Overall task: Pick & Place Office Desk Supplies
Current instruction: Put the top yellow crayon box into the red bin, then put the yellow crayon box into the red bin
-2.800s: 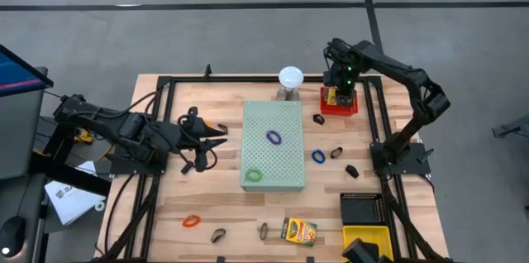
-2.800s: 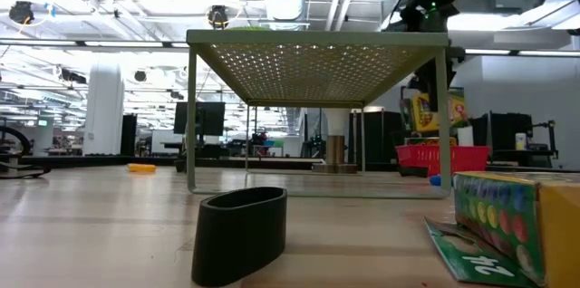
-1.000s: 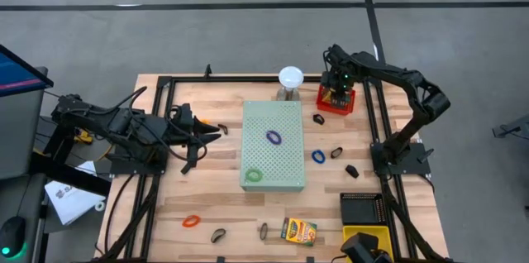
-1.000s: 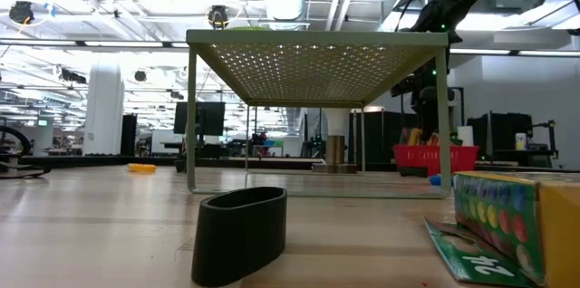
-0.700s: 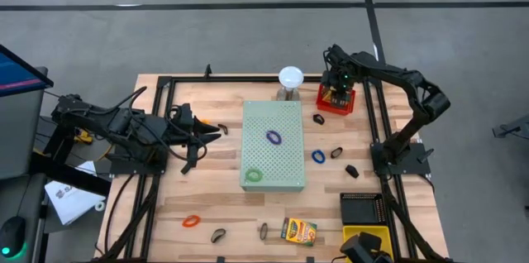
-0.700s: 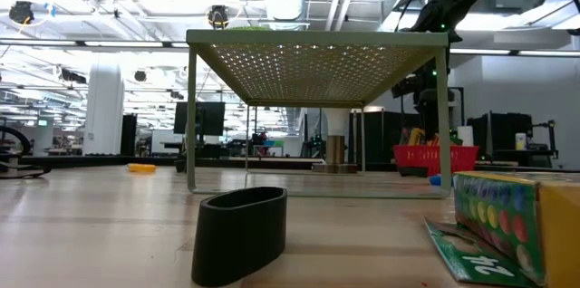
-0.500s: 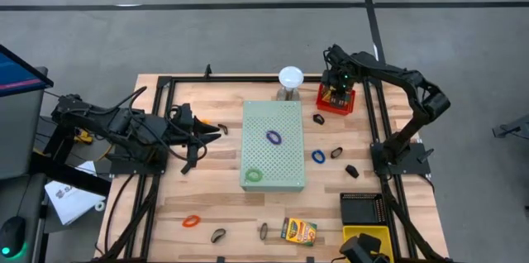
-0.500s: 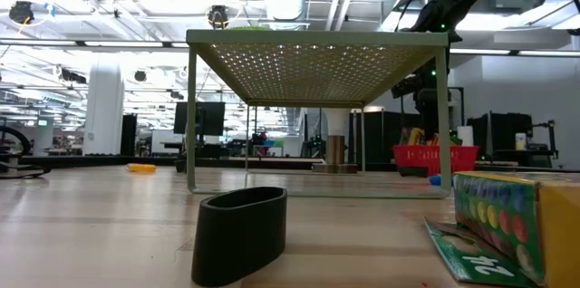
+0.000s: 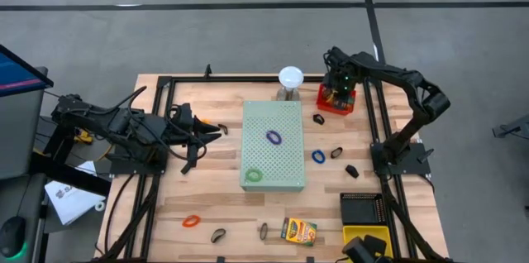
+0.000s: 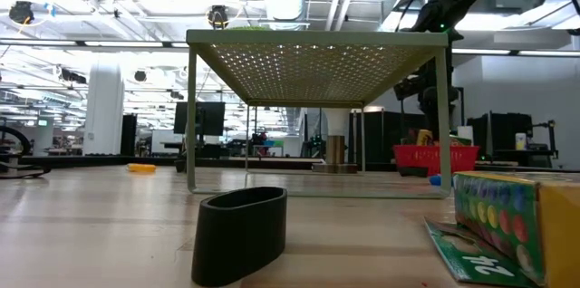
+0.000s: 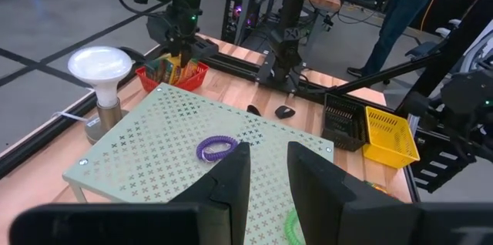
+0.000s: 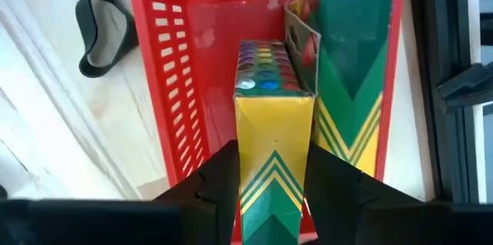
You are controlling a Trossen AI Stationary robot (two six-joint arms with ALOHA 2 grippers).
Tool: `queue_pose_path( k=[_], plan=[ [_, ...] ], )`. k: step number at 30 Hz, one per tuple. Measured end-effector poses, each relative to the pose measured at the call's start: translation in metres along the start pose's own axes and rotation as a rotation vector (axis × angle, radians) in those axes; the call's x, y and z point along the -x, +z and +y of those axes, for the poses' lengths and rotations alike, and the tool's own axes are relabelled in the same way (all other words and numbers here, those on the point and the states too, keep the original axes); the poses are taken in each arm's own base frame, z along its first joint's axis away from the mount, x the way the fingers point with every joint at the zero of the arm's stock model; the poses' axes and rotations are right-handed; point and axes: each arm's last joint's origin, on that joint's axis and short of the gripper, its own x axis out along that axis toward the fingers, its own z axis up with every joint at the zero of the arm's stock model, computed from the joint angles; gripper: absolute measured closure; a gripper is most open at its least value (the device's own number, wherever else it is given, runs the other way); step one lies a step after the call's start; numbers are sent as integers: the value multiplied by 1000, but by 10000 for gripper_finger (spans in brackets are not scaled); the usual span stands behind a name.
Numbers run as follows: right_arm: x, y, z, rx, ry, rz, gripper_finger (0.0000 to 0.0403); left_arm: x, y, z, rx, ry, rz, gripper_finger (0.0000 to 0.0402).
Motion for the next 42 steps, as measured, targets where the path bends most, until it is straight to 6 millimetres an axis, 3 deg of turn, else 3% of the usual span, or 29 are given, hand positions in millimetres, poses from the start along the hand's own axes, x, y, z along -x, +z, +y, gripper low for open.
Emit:
queue_pose_path(
  k=[14,23,33,42],
  plan=[
    [0,4,-2,3,-47,-21,227,0,2,-2,19,-28,-17,318],
    [3,2,0,-24,-79,9,222,0,2,-2,19,-28,-17,318],
    [19,-2,5,-100,-95,-41,227,0,2,-2,10,-27,-17,318],
    [57,-11,35,-236,69,-200,227,0,2,-1,-10,-26,-15,318]
  ],
)
